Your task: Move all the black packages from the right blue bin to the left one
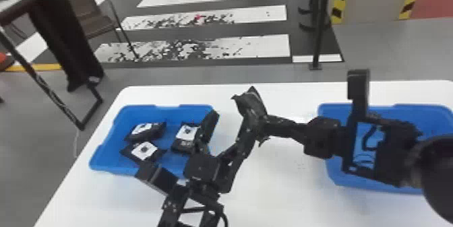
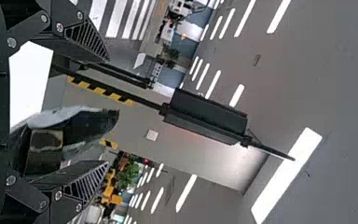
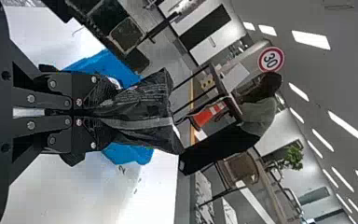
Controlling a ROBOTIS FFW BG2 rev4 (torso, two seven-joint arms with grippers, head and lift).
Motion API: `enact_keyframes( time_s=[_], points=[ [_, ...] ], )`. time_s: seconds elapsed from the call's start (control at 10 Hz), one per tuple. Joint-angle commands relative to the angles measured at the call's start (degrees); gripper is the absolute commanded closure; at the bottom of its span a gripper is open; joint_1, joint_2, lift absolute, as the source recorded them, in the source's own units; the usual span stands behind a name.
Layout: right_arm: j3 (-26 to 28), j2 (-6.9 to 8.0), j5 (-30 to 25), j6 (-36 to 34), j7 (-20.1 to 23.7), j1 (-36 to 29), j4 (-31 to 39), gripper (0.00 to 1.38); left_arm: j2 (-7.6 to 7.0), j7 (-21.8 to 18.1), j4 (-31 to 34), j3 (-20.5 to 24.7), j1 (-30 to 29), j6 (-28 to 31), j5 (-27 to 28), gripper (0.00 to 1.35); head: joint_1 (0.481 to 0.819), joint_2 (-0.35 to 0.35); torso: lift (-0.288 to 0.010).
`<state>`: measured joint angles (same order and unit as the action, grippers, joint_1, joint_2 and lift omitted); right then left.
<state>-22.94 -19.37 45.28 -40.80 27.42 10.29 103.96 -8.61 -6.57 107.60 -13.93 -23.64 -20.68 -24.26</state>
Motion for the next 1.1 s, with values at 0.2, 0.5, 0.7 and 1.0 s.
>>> enact_keyframes(
  time_s=[0.2,0.5,0.7,1.0],
  points=[
    [-5.28,-0.49,3.51,0.58,0.0,0.54,0.6,1.17,-0.18,-0.28,0.05,-0.47,0.16,1.83,-1.56,0.29,0.695,0.235,-0.154],
    [-5.74,-0.67,4.2,0.72,0.09,0.26,0.17,1.17,0.44,-0.02,0.33,2.27,-0.68,3.24,-0.07,1.22,0.695,0.271,-0.154],
    [-5.74,-0.67,4.08,1.85,0.09,0.4,-0.67,1.17,0.61,-0.02,1.17,3.3,-1.25,4.93,1.41,1.21,0.695,0.284,-0.154],
    [-5.05,-0.58,5.57,6.21,0.35,-0.3,-3.06,0.72,1.14,-0.11,1.17,6.16,-1.25,4.5,1.87,1.21,0.695,0.283,-0.154]
  ],
)
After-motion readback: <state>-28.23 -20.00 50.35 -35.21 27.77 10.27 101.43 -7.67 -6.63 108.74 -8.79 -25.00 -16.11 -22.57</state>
